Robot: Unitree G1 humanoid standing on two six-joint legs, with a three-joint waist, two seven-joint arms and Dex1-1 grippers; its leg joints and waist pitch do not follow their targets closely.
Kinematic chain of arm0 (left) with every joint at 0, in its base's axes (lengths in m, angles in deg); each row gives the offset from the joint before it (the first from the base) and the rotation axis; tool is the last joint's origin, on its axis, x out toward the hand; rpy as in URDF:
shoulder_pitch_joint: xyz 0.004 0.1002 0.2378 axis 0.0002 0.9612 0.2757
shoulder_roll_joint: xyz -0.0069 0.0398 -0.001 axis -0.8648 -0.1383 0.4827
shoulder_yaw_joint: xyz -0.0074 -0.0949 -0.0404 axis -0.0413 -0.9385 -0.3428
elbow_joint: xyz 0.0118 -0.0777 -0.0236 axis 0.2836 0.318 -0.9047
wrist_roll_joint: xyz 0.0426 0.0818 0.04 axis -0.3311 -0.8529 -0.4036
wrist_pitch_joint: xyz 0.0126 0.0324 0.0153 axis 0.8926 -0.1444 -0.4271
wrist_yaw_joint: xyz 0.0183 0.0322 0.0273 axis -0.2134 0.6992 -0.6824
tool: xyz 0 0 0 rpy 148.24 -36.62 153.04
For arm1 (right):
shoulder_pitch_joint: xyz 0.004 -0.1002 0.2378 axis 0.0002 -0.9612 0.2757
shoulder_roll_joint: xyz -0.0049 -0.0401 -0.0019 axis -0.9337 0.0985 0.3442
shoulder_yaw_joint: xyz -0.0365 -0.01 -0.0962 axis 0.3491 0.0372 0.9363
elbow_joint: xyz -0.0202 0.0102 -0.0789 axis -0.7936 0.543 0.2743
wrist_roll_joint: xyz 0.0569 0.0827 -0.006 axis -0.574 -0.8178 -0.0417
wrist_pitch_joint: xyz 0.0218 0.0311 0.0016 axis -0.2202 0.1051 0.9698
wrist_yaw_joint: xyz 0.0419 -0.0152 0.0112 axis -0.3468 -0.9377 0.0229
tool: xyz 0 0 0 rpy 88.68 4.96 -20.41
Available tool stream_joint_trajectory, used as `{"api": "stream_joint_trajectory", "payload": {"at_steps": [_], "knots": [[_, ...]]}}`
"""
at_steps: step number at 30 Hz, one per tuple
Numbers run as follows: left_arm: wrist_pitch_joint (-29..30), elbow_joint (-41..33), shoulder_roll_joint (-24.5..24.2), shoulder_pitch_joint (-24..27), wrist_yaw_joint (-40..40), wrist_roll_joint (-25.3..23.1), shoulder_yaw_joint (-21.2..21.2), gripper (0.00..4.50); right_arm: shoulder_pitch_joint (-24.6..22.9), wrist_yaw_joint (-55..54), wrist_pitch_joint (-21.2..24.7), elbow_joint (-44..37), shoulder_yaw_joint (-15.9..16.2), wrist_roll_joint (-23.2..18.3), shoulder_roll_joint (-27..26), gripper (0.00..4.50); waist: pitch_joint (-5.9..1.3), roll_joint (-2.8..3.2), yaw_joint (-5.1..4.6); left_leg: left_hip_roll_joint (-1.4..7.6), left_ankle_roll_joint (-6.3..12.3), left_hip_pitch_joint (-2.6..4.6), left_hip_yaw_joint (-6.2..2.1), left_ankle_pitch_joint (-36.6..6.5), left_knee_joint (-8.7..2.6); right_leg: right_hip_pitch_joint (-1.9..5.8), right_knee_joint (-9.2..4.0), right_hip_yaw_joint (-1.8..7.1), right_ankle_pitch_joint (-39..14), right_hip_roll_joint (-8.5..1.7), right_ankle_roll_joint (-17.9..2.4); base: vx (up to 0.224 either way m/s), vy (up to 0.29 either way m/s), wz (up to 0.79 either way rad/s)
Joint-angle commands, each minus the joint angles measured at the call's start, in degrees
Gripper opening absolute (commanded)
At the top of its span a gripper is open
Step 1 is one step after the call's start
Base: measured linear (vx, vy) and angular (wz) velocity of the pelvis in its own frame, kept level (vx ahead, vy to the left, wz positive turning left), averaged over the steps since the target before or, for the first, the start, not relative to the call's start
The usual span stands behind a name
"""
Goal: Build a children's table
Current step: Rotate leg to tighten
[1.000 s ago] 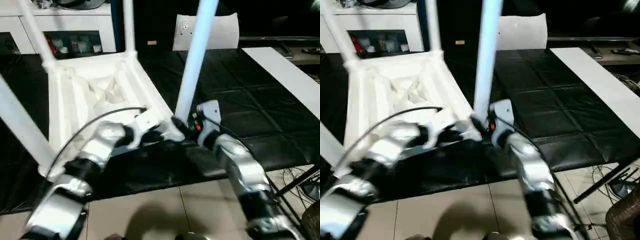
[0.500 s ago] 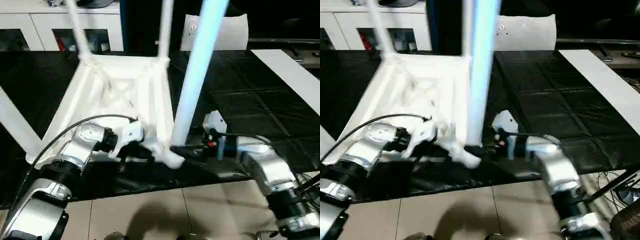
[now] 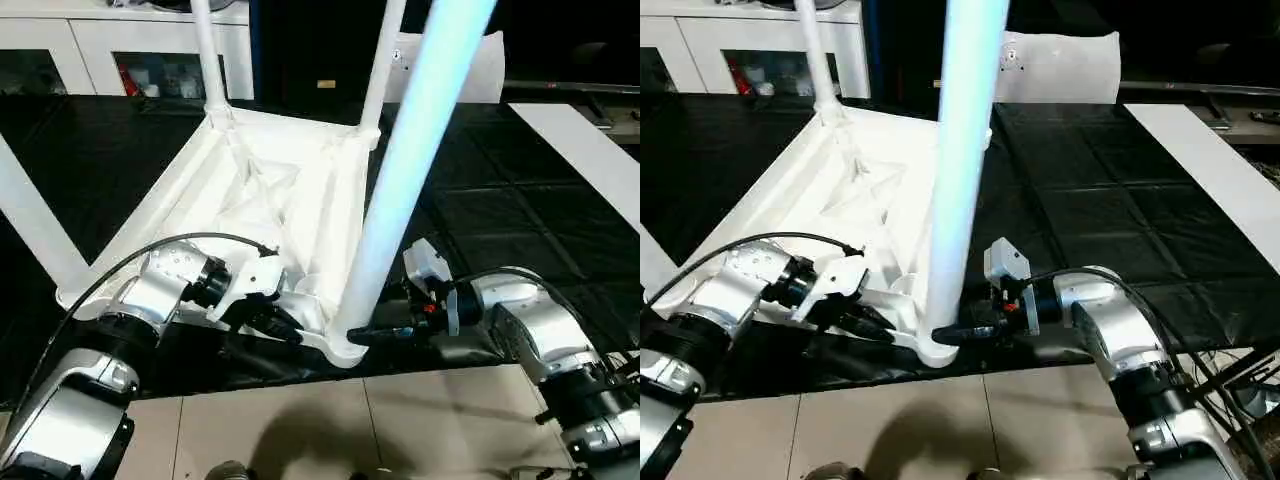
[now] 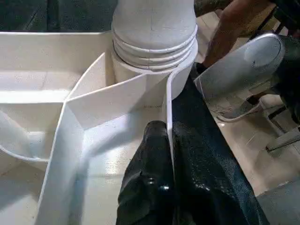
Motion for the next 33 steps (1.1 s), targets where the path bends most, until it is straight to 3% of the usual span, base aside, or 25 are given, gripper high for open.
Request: {"api": "stream_joint_trajectory", "payload": {"at_steps": [1, 4, 11, 14, 16, 17, 20, 21, 25, 26, 28, 29, 33], "knots": [[-0.87, -0.11, 0.15, -1.01, -2.2, -0.44, 1.01, 0.0, 0.55, 0.9, 0.54, 0.0, 0.23, -0.7, -0.13, 2.33, -3.91, -0.01, 0.1, 2.25, 1.84, 1.38, 0.02, -14.0, -4.07, 2.46, -3.48, 1.58, -14.97, -3.18, -13.78, 0.0, 0.0, 0.0], [-1.08, 0.12, 0.07, -1.07, -2.25, -0.41, 1.13, 0.0, 0.48, 1.16, 0.87, -0.15, 0.27, -1.01, -0.35, 2.07, -3.92, -0.1, 0.16, 2.28, 1.73, 1.4, 0.02, -13.89, -4.07, 2.51, -3.44, 1.52, -14.97, -3.23, -13.84, 0.0, 0.0, 0.0], [0.04, 0.65, 0.14, -1.05, -1.73, 0.21, 0.13, 0.0, -1.15, 0.35, 3.38, -1.97, -0.52, -2.8, -1.33, 1.94, -3.86, 0.09, 0.29, 2.33, 1.34, 1.5, 0.03, -14.17, -4.17, 2.54, -3.43, 1.43, -14.74, -3.22, -14.03, 0.0, 0.0, 0.0], [1.88, 0.08, 0.8, -0.87, 2.93, 0.06, -1.3, 0.0, -2.25, -4.11, 5.33, -3.06, -2.31, -3.53, -3.12, 1.94, -3.82, 0.15, 0.23, 2.32, 1.06, 1.49, 0.03, -14.47, -4.21, 2.49, -3.51, 1.46, -15.02, -3.24, -13.89, 0.0, 0.0, 0.0], [3.53, -0.46, 1.25, -0.72, 6.39, -0.37, -2.01, 0.0, -3.09, -6.44, 6.09, -3.97, -2.99, -3.83, -4.11, 1.94, -3.71, 0.09, 0.07, 2.27, 0.33, 1.5, -0.1, -15.73, -4.38, 2.47, -3.72, 1.47, -17.46, -3.33, -13.19, 0.0, 0.0, 0.0], [5.28, -1.16, 1.76, -0.44, 9.54, -0.68, -2.68, 0.0, -3.98, -8.71, 7.47, -5.09, -3.26, -3.78, -4.84, 1.94, -3.54, 0.04, -0.15, 2.17, -0.37, 1.63, -0.28, -17.61, -4.43, 2.26, -4.14, 1.45, -21.44, -3.4, -12.15, 0.0, 0.0, 0.0], [13.02, -6.5, 5.14, 1.86, 16.89, 1.85, -5.86, 0.0, -7.45, -16.86, 8.07, -8.85, -2.65, -0.66, -7.66, 1.93, -3.38, 0.37, -0.39, 2.25, -1.45, 1.45, -0.69, -18.96, -4.75, 2.29, -4.39, 1.4, -24.47, -3.55, -10.66, 0.0, 0.0, 0.0], [14.91, -8.05, 5.95, 2.5, 18.27, 2.44, -6.46, 0.0, -8.26, -18.87, 8.03, -9.7, -2.53, 0.18, -8.48, 1.93, -3.39, 0.13, -0.66, 2.14, -1.69, 1.5, -0.68, -19.49, -4.73, 2.11, -4.5, 1.35, -25.18, -3.48, -10.16, 0.0, 0.0, 0.0], [21.02, -12.68, 11.36, 4.59, 28.16, 1.78, -7.71, 0.0, -9.63, -30.99, 9.51, -10.42, -3.21, 3.81, -14.26, 1.93, -3.34, 0.38, -2.3, 1.67, -1.62, 1.16, -0.79, -19.81, -4.58, 2.06, -4.87, 1.24, -27.7, -3.26, -8.86, 0.0, 0.0, 0.0], [22.4, -12.16, 14.73, 4.32, 34.25, 0.95, -8.23, 0.0, -9.26, -37.23, 9.34, -9.34, -3.6, 5.69, -17.6, 1.93, -3.33, 0.13, -2.68, 1.52, -1.34, 1.29, -0.72, -20.26, -4.35, 1.8, -5.27, 1.19, -29.61, -3.2, -8.18, 0.0, 0.0, 0.0], [22.8, -11.93, 15.79, 4.13, 36.52, 0.64, -8.4, 0.0, -9.1, -39.38, 9.38, -9.0, -3.73, 6.27, -18.64, 1.92, -3.31, 0.1, -3.02, 1.33, -1.14, 1.37, -0.75, -20.33, -4.23, 1.68, -5.54, 1.11, -31.32, -3.13, -7.48, 0.0, 0.0, 0.0], [23.25, -10.94, 18.26, 3.39, 40.89, -0.1, -8.65, 0.0, -8.1, -44.96, 9.46, -7.21, -4.57, 7.44, -21.55, 1.91, -3.47, 0.22, -3.2, 1.22, -0.14, 1.21, -0.69, -19.16, -4.12, 1.74, -5.76, 1.21, -32.05, -3.16, -6.52, 0.0, 0.0, 0.0], [23.75, -9.15, 22.24, 1.24, 49.4, -2.43, -9.45, 0.0, -4.74, -54.58, 7.98, -2.6, -5.8, 10.48, -26.01, 1.91, -3.85, 0.77, -3.43, 1.19, 0.3, 0.95, -0.74, -17.65, -4.22, 1.84, -5.6, 1.1, -29.18, -2.91, -6.65, 0.0, 0.0, 0.0]]}}
